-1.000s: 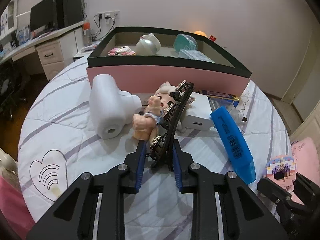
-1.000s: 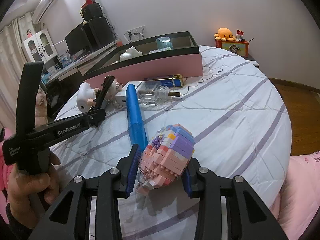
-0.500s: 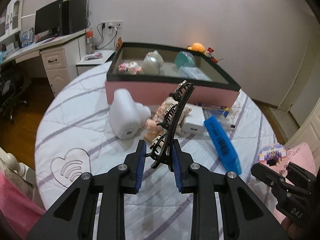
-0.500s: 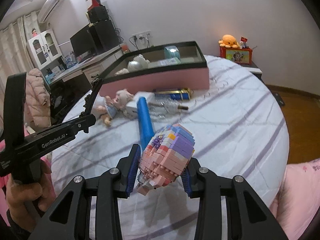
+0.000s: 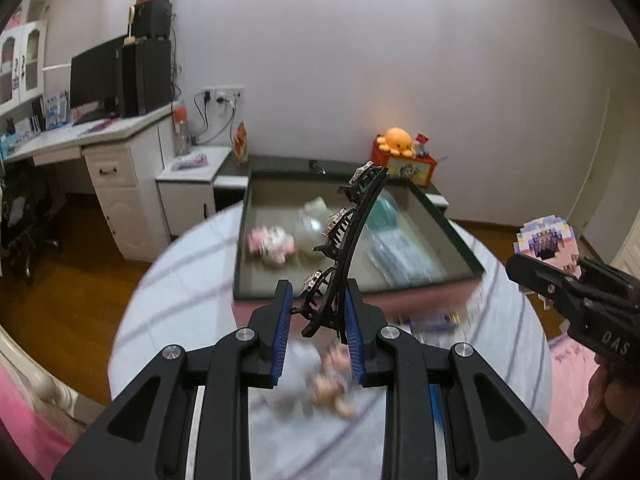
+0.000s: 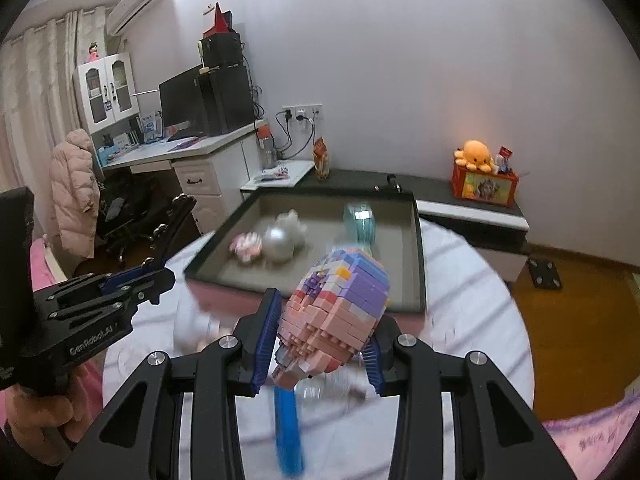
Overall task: Organize rigid objects
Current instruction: 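Carry the hair clip and block figure into the tray while both grippers release, then lift both open grippers away from the tray back over the bed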
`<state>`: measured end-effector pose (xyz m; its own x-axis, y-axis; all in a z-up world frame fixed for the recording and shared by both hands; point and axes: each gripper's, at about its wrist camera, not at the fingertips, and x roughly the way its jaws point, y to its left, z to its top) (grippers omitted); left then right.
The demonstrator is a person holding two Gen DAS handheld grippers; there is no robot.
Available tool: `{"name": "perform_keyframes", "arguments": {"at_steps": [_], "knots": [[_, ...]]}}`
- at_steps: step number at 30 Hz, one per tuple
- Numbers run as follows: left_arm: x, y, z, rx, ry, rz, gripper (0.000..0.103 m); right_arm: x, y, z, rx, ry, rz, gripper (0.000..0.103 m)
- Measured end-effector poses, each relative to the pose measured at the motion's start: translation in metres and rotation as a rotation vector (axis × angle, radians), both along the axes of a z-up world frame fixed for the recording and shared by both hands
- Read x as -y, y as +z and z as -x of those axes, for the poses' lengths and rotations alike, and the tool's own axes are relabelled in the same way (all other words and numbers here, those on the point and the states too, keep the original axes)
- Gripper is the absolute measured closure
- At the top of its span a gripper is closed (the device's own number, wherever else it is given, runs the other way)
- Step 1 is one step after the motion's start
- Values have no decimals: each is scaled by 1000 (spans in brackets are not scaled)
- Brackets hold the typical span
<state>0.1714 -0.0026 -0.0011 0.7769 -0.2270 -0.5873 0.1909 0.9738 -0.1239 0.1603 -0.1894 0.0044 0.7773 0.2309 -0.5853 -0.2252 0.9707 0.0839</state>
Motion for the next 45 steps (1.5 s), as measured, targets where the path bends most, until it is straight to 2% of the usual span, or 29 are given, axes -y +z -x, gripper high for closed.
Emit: {"name": "perform_keyframes", "arguments": {"at_steps": [6,12,23,28,29,30,31,33,34,40,45], "knots": [[2,11,-50,-3,4,2,78,-2,8,-61,-40,7,-13,65],[12,1,-90,-46,-14,-15,78,1,-11,-114,-117,-16,-14,65],[33,-50,-123,-181,-38,-35,77,10,-55,-154,-239,-54,-10,65],[36,-60,-127,-208,-30,-67,76,14,-66,-160,-272,-69,-1,64],[37,-61,-127,-208,-26,-82,75,14,-68,-160,-275,-68,1,62],[38,-62,-126,-209,-26,-93,67,15,-68,-160,-273,-68,0,52],[39,-63,-126,-211,-22,-104,60,16,-68,-158,-268,-75,0,34],[38,-63,-123,-200,-4,-116,22,18,-66,-156,-254,-79,-1,18],[37,-60,-120,-178,9,-118,17,19,-64,-154,-246,-79,-6,18],[27,-47,-109,-138,26,-110,10,33,-42,-136,-174,-116,-81,13],[18,-40,-93,-114,49,-97,6,30,-26,-104,-119,-116,-92,13]]}}
